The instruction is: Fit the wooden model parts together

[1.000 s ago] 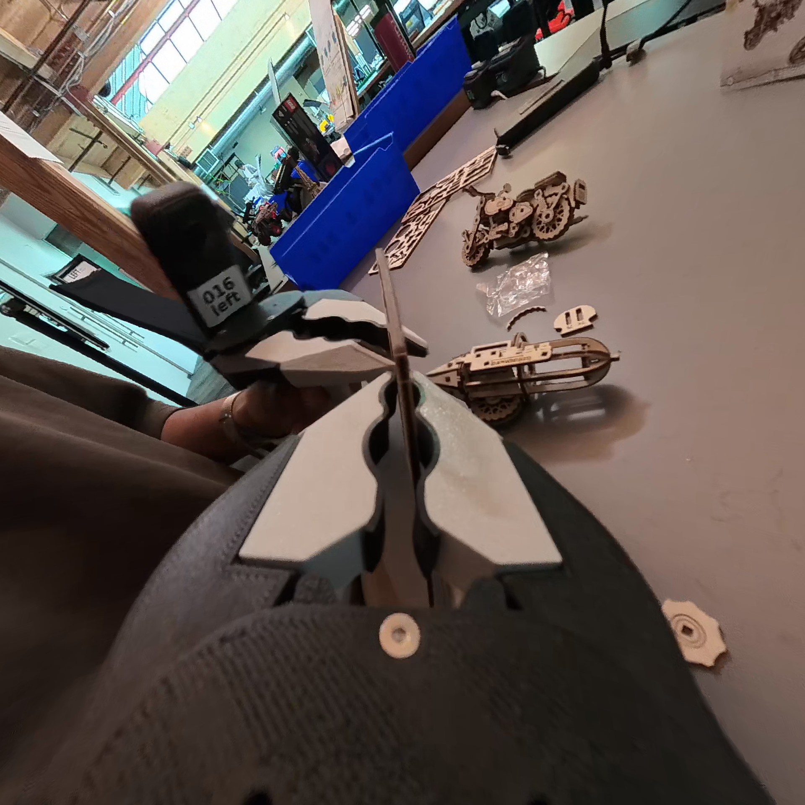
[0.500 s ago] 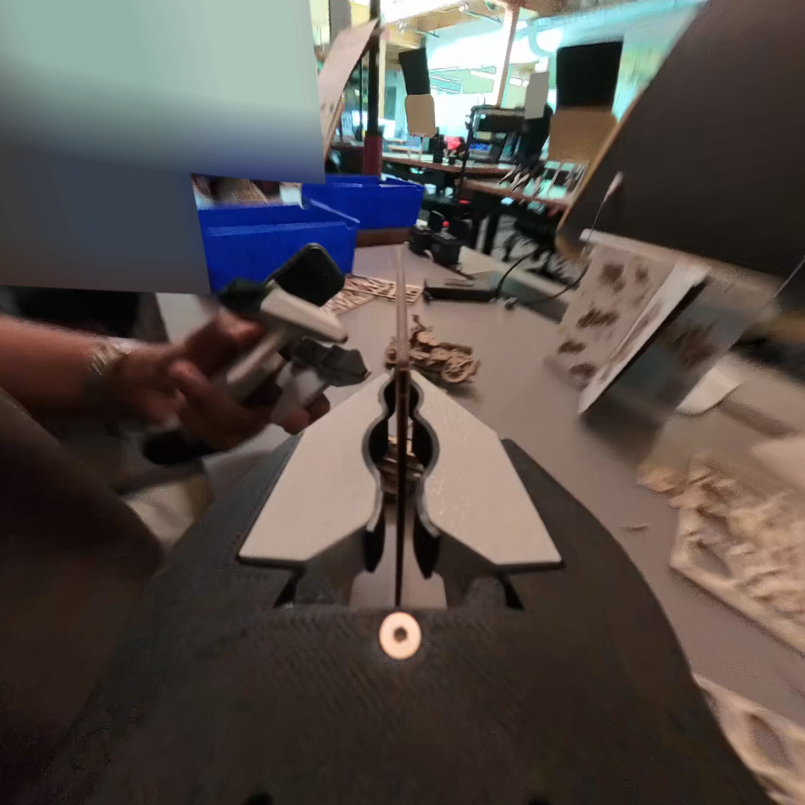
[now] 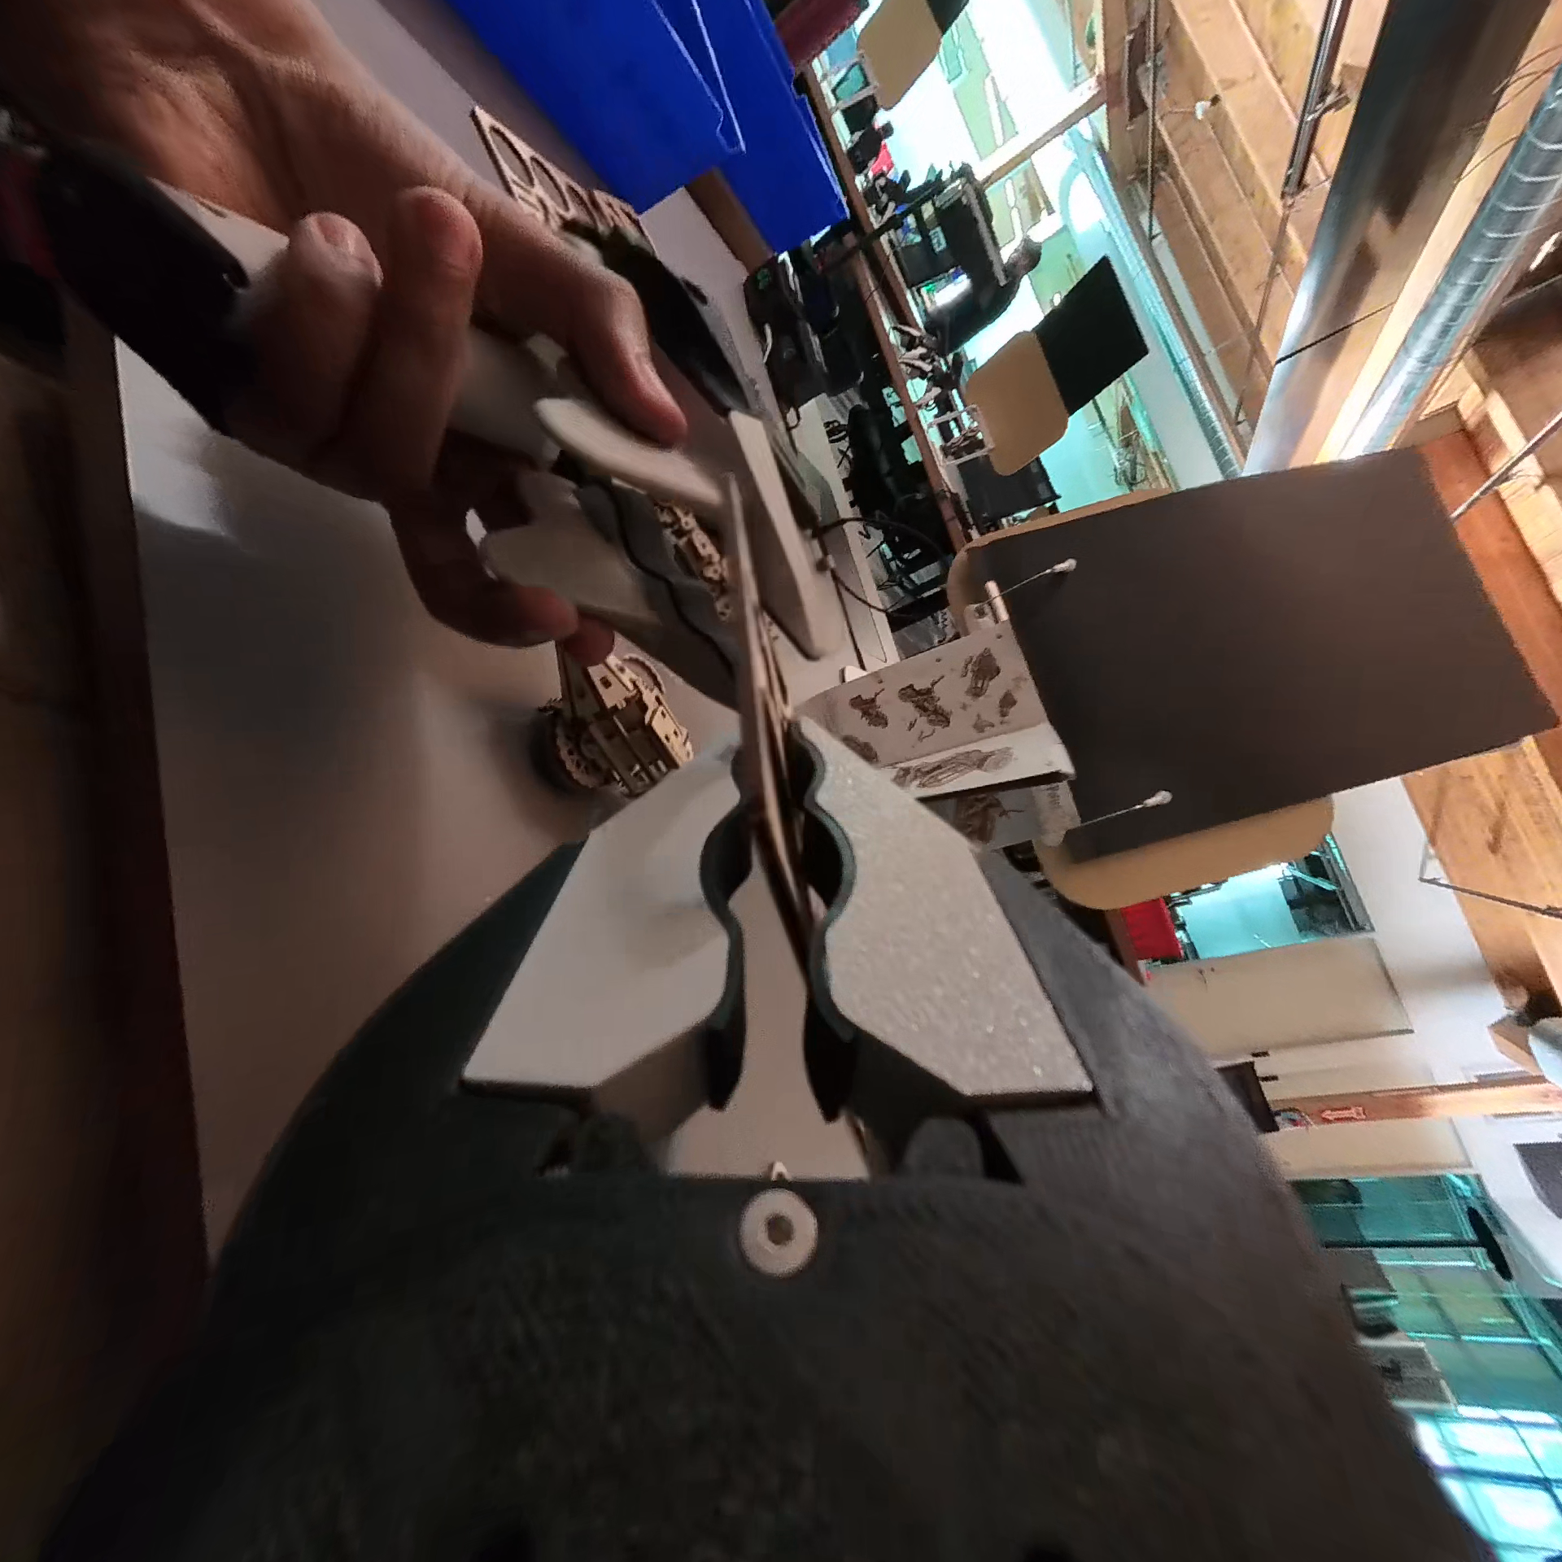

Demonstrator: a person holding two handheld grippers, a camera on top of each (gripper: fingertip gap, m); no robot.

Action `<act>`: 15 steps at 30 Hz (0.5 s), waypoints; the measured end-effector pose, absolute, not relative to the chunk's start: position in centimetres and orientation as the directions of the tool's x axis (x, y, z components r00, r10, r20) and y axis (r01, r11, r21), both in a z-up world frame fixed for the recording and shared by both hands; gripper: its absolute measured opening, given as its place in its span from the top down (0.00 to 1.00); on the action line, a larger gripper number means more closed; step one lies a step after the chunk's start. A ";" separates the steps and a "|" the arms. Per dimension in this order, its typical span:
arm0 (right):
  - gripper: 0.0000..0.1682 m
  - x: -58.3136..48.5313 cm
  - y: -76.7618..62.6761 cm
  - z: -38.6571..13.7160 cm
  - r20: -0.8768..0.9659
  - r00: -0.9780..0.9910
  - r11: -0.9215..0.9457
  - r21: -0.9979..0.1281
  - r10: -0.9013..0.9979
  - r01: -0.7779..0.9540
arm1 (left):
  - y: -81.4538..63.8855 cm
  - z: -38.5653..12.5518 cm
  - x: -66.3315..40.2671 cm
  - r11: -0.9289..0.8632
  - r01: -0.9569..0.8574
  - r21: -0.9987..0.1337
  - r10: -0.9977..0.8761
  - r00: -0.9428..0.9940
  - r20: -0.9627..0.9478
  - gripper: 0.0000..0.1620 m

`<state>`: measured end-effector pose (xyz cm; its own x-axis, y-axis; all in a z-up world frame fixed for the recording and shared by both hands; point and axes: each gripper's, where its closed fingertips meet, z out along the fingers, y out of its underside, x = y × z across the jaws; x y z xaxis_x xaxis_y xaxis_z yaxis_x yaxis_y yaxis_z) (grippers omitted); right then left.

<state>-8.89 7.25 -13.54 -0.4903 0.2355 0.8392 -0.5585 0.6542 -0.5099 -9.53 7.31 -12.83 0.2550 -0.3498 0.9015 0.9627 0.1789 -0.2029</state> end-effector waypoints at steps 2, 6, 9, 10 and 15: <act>0.93 -9.3 7.6 -14.3 0.822 -0.516 0.659 -0.528 0.240 -0.535 | 7.4 -13.3 -9.8 0.187 0.952 -0.244 -0.299 0.292 0.909 0.92; 0.78 -10.2 8.7 -15.5 0.741 -0.600 0.638 -0.625 0.303 -0.450 | 7.2 -13.6 -10.7 0.253 0.926 -0.281 -0.234 0.340 0.911 0.95; 0.76 -9.9 9.1 -16.2 0.606 -0.726 0.573 -0.737 0.325 -0.358 | 7.6 -14.0 -10.7 0.270 0.879 -0.394 -0.134 0.439 0.888 0.95; 0.76 -9.7 9.3 -16.2 0.568 -0.755 0.551 -0.764 0.327 -0.336 | 7.9 -14.0 -10.5 0.269 0.862 -0.430 -0.110 0.471 0.875 0.94; 0.67 -9.1 9.4 -15.0 0.457 -0.816 0.418 -0.858 0.354 -0.299 | 7.8 -13.7 -10.6 0.297 0.890 -0.346 -0.179 0.408 0.895 0.96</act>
<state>-9.06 9.45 -14.97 -0.8162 0.3541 0.4566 -0.2986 0.4181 -0.8579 -10.58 7.85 -13.66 0.4078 -0.1793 0.8953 0.8900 0.2970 -0.3459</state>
